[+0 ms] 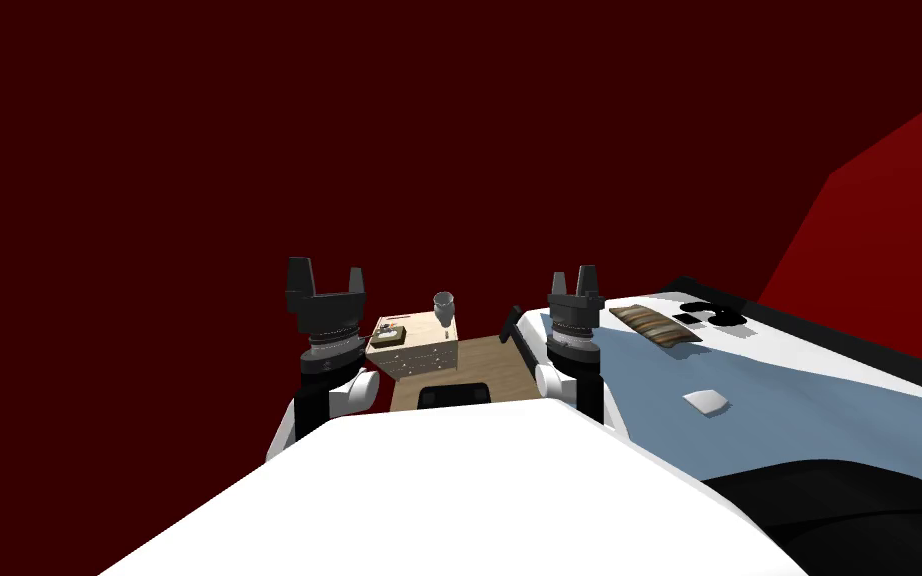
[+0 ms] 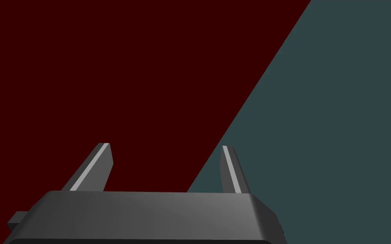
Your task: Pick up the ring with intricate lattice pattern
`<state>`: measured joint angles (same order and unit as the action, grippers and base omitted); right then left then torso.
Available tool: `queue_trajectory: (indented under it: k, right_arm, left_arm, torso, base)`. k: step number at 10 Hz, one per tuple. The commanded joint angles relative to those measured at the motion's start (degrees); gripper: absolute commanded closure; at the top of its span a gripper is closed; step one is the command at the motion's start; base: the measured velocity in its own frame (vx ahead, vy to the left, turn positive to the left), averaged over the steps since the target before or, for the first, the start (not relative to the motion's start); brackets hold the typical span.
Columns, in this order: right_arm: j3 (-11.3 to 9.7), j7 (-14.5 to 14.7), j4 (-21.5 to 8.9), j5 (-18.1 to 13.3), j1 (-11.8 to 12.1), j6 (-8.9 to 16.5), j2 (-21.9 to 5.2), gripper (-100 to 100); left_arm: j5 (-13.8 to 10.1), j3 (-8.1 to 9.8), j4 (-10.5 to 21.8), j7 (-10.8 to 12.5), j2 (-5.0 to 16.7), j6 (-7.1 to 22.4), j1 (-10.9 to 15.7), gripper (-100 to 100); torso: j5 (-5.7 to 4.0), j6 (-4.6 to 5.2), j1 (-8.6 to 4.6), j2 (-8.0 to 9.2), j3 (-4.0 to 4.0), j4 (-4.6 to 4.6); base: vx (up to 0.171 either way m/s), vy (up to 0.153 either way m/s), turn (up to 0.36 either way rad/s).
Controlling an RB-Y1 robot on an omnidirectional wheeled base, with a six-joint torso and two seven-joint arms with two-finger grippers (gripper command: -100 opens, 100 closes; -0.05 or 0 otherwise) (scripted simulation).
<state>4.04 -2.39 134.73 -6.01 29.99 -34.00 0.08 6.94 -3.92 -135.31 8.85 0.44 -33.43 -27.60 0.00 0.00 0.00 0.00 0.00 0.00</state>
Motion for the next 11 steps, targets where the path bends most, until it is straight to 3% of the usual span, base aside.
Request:
queue_trajectory:
  k: [1, 5, 6, 8, 11]
  right_arm:
    - [0.0, 0.0, 0.0, 0.0, 0.0, 0.0, 0.0, 0]
    - [0.0, 0.0, 0.0, 0.0, 0.0, 0.0, 0.0, 0]
    - [0.0, 0.0, 0.0, 0.0, 0.0, 0.0, 0.0, 0]
    - [0.0, 0.0, 0.0, 0.0, 0.0, 0.0, 0.0, 0]
    - [0.0, 0.0, 0.0, 0.0, 0.0, 0.0, 0.0, 0]
  left_arm:
    - [-0.1, 0.15, 1.0, -0.3, 2.1, 0.1, -0.2, -100]
    - [-1.1, 0.97, 6.4, -1.9, 6.6, 0.6, -1.2, -100]
    - [-1.1, 0.97, 6.4, -1.9, 6.6, 0.6, -1.2, -100]
    - [-1.8, 1.60, 10.1, -3.2, 7.7, 1.1, -2.0, -100]
    - [-3.1, 2.73, 16.7, -5.3, 8.4, 2.0, -3.5, -100]
  torso:
    - [0.00, 0.00, 0.00, 0.00, 0.00, 0.00]
    - [-0.11, 0.00, -0.48, -0.23, -0.13, -0.05]
    - [-0.14, 0.00, -0.63, -0.29, -0.17, -0.07]
    - [-0.11, 0.00, -0.48, -0.25, -0.15, -0.06]
    - [-0.19, 0.00, -0.85, -0.45, -0.26, -0.10]
  base:
    - [0.019, -0.038, 0.003]
    - [0.056, -0.126, 0.012]
    - [0.059, -0.127, 0.014]
    - [0.075, -0.149, 0.005]
    - [0.124, -0.239, 0.015]
